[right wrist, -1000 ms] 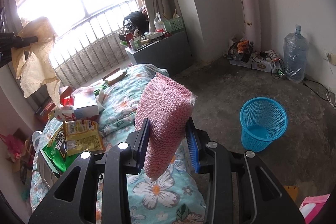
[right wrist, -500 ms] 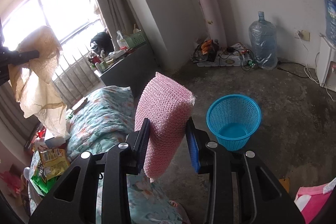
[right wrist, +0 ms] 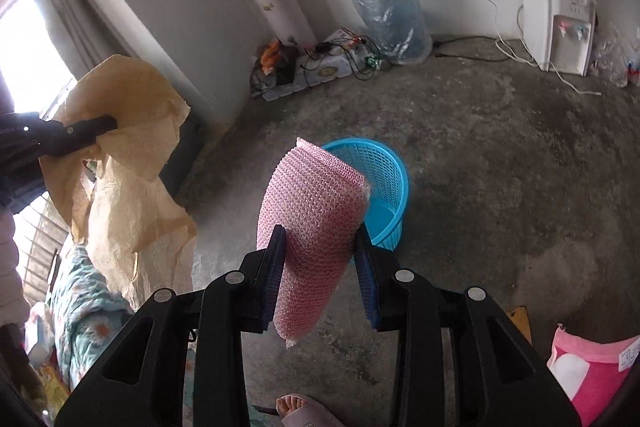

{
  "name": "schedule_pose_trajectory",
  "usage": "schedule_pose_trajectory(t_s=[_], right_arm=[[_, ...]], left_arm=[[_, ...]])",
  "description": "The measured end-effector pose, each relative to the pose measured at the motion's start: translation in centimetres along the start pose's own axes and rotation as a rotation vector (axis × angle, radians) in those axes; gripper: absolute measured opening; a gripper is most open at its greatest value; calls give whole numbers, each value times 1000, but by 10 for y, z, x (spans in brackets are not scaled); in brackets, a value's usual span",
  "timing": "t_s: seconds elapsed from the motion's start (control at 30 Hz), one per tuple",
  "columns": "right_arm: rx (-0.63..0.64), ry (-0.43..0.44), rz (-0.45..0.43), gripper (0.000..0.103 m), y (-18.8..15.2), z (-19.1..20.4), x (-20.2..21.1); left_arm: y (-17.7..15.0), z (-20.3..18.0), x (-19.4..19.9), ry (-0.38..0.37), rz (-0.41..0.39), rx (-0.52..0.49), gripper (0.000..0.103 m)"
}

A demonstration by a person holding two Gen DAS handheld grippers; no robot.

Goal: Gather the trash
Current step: 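Carry both items over the blue wastebasket and open both grippers to drop them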

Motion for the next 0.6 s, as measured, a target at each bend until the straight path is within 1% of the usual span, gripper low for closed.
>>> schedule_pose_trajectory(t_s=[0.13,0.3,0.47,0.5,0.53,0.57,0.6], right_arm=[[-79,5,57,34,24,-24,-40],[-142,-2,117,34,51,-39,-88],[-162,-33,148,34,70,-43,-133],[-174,-41,145,37,74,-45,-142],[-183,-48,140,37,78,-47,-151],[-186,-45,134,44,81,-48,-162],[-189,-34,141,55,83,-49,-174]], left_arm=[[30,12,-65,4,39,27,0],[55,32,-133,33,72,35,0],[70,46,-180,67,105,34,1],[72,49,-187,71,110,35,1],[74,51,-195,76,122,35,12],[75,52,-201,93,141,38,36],[76,53,-207,120,145,43,49]])
Point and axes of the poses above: each gripper's, at about its wrist camera, not at the fingertips, and x roughly against the way its jaws point, z to its left, y to its top, the point moved 1 cm from there along -x, roughly the way its jaws point, and after that the axes turned 15 degrees about z, right-handed, at the moved point
